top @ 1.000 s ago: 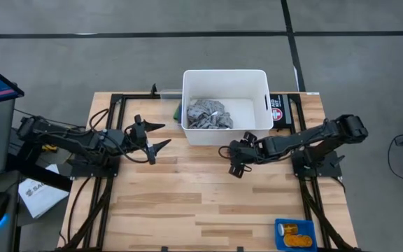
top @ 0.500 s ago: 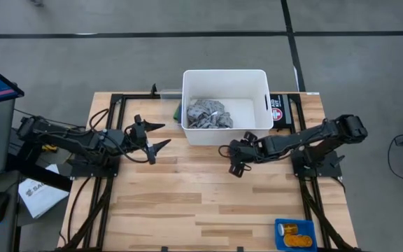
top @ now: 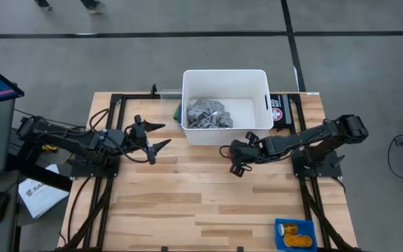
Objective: Pick & Place Medicine items
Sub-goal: Put the red rolled bandage into the transparent bin
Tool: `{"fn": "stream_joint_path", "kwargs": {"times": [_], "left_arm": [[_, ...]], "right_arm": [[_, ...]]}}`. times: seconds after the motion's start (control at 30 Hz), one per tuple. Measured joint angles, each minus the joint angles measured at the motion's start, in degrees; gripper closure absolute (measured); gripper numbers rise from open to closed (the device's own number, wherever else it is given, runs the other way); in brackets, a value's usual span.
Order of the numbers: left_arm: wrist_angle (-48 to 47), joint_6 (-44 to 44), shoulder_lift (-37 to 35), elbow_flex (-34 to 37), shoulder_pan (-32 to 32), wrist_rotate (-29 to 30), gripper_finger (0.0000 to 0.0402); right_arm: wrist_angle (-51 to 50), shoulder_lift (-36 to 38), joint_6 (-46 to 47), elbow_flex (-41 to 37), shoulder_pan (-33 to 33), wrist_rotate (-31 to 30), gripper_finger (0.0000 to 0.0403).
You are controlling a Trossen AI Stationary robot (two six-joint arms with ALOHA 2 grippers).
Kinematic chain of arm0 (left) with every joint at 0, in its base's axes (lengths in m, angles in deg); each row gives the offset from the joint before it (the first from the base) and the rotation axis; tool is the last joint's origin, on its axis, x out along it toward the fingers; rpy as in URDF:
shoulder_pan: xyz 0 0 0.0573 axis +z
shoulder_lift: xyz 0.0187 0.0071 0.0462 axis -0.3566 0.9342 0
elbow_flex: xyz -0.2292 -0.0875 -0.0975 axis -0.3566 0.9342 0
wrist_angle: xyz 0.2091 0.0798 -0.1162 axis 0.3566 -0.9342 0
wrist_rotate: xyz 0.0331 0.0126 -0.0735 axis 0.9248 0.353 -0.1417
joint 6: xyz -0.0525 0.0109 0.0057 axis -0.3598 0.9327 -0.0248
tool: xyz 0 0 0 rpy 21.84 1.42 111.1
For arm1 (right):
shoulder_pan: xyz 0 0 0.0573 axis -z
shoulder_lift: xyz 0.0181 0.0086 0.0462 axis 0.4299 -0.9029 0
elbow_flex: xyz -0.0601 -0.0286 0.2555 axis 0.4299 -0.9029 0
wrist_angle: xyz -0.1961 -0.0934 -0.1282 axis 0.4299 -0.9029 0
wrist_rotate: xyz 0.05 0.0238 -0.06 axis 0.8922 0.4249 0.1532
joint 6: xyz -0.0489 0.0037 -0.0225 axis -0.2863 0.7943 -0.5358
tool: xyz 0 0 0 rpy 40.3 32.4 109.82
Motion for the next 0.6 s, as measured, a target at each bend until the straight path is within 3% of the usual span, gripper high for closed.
{"fn": "stream_joint_path", "kwargs": {"times": [0.17, 0.37, 0.6], "left_arm": [[-0.02, -1.17, 0.00, 0.00, 0.00, -0.06, 0.0112], [-1.14, -1.44, 0.00, -0.03, -2.23, -1.38, 0.0112], [-3.29, -4.50, 0.15, -0.04, -9.38, -7.55, 0.0110]], "right_arm": [[0.20, 0.48, 0.83, -0.10, -0.72, 0.69, 0.0390], [-1.67, 1.22, 2.28, 3.50, -2.37, 0.73, 0.0397], [0.59, 5.37, 1.05, 12.75, -7.71, 2.94, 0.0400]]}}
